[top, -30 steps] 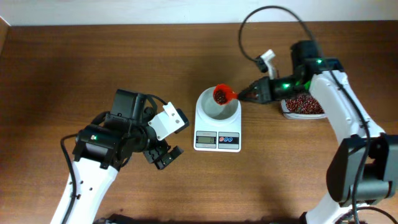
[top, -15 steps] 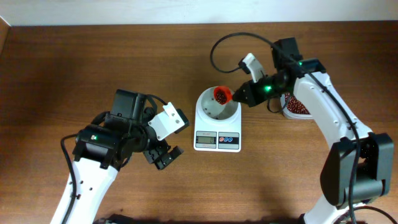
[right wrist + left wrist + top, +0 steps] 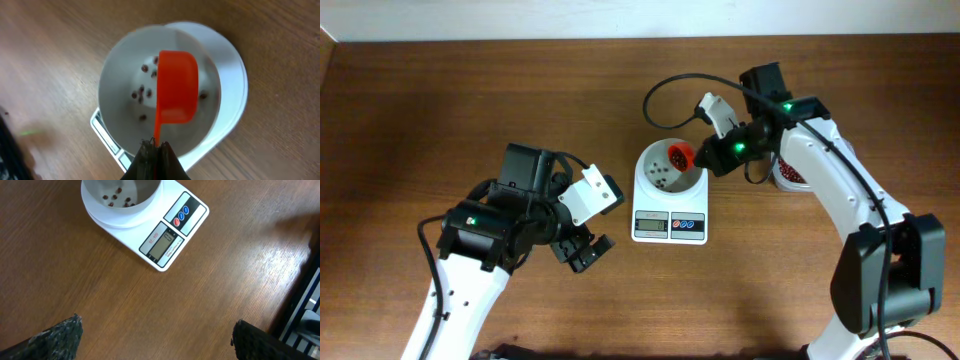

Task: Scoop and weigh 50g on scale
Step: 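Tip the red scoop with the right gripper to pour beans into the bowl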

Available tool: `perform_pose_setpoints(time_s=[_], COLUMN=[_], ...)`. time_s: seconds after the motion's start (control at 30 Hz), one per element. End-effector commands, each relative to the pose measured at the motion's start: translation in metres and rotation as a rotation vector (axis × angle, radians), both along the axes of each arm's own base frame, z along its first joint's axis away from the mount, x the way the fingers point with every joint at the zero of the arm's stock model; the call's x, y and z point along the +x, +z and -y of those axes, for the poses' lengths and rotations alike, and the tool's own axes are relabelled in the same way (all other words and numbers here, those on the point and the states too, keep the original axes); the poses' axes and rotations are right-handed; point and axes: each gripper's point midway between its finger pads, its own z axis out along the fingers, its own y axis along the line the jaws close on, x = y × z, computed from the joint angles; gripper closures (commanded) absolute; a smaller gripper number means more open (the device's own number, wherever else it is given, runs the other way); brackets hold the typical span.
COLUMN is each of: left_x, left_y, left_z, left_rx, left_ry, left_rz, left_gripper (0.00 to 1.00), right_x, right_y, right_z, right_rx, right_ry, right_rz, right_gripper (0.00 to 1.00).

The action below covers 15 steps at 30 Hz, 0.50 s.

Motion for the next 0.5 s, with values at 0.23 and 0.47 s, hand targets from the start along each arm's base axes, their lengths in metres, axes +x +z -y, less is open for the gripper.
perform_pose_setpoints(time_s=[0.23, 0.47], left_x=[0.002, 0.002], left_y=[0.008, 0.008], left_z=[0.002, 0.002], left_rx=[-0.016, -0.016], left_ry=[-0.016, -0.016], left_rz=[0.024, 0.024], left_gripper=[0.01, 0.01], right_x=[-0.002, -0.004], right_y=[0.017, 0.034], right_z=[-0.01, -0.014], right_rx=[-0.087, -0.103], right_ry=[0.034, 0.041], right_rz=[0.103, 0.162], right_gripper=[0.96, 0.96])
